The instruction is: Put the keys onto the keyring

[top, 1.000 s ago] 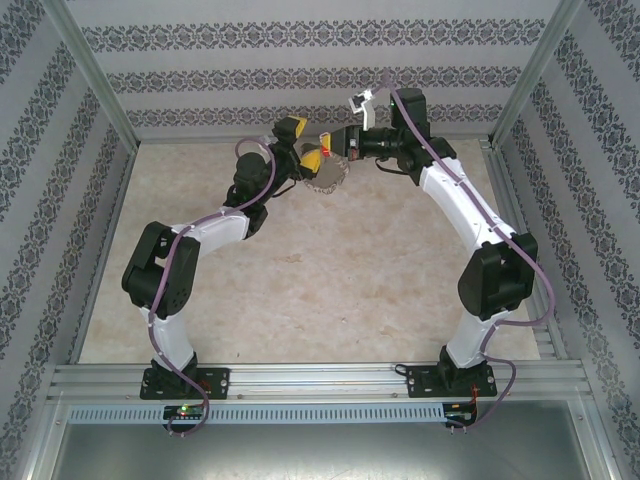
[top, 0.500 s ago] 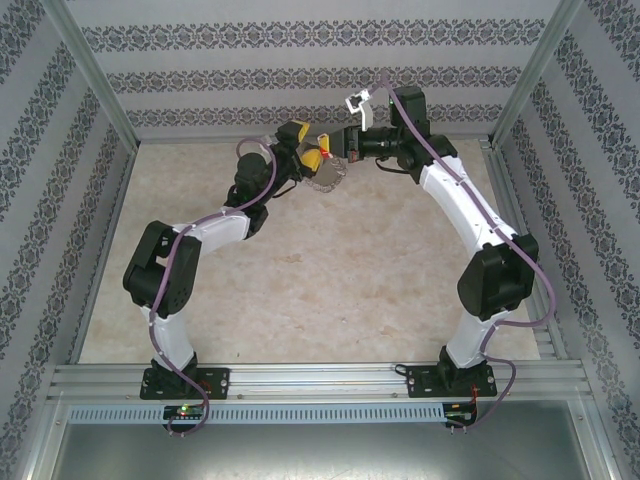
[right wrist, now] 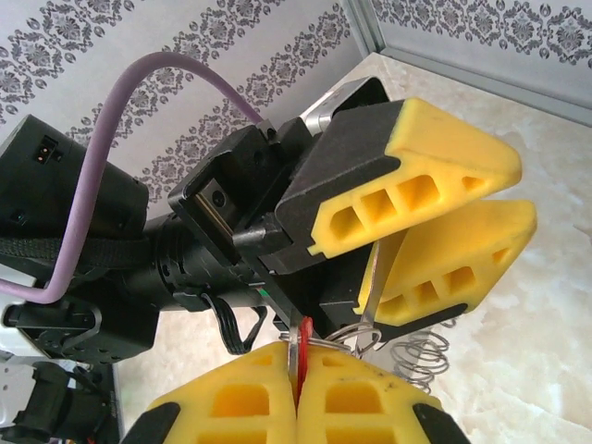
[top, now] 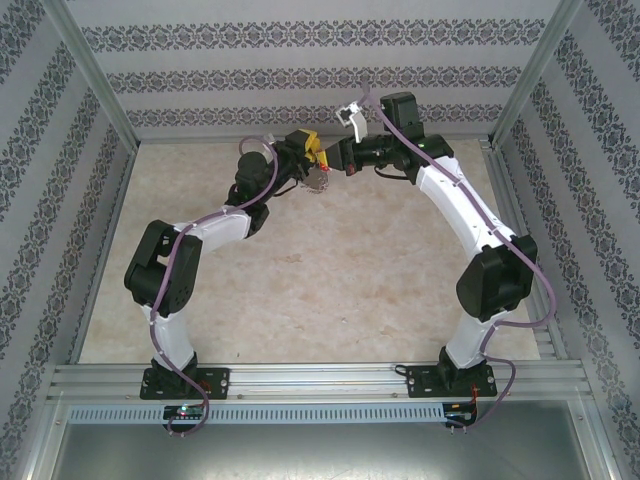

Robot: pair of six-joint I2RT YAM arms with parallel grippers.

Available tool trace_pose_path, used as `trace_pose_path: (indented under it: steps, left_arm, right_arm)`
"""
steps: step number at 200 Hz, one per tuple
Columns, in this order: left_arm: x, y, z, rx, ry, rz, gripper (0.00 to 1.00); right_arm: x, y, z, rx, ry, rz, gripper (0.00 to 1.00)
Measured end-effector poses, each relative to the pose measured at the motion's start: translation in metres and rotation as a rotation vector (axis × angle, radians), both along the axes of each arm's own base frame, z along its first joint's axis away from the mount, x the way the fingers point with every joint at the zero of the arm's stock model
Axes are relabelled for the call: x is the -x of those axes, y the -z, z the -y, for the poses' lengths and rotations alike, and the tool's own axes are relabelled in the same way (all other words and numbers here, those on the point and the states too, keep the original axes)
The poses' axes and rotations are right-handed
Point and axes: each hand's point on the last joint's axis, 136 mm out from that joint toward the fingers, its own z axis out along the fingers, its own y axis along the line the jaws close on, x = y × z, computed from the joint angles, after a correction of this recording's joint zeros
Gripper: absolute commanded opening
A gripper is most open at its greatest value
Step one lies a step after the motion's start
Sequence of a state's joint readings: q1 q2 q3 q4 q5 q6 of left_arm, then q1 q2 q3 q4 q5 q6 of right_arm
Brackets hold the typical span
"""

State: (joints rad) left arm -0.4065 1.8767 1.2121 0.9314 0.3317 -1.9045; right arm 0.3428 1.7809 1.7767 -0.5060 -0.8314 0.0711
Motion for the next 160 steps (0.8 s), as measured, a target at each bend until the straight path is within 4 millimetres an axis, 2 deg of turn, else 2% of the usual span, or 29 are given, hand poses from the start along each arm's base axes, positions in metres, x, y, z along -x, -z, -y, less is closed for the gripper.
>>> trace_pose_path:
  steps: [18,70,107,160]
  left_arm:
    - [0.0,0.001,0.0,-0.002,0.0,-0.003,0.12]
    - [0.0,0.0,0.0,-0.023,-0.005,0.013,0.03]
    - [-0.002,0.0,0.001,-0.071,-0.014,0.04,0.02]
    - [-0.007,0.001,0.002,-0.236,-0.05,0.125,0.0]
  right_arm:
    - [-0.001,0.0,0.001,0.003,0.005,0.001,0.0]
    - [-0.006,0.001,0.009,0.004,0.028,-0.004,0.0]
    - [-0.006,0.004,0.009,0.001,0.032,-0.02,0.0]
    - [-0.003,0.013,0.006,-0.04,0.031,-0.067,0.0]
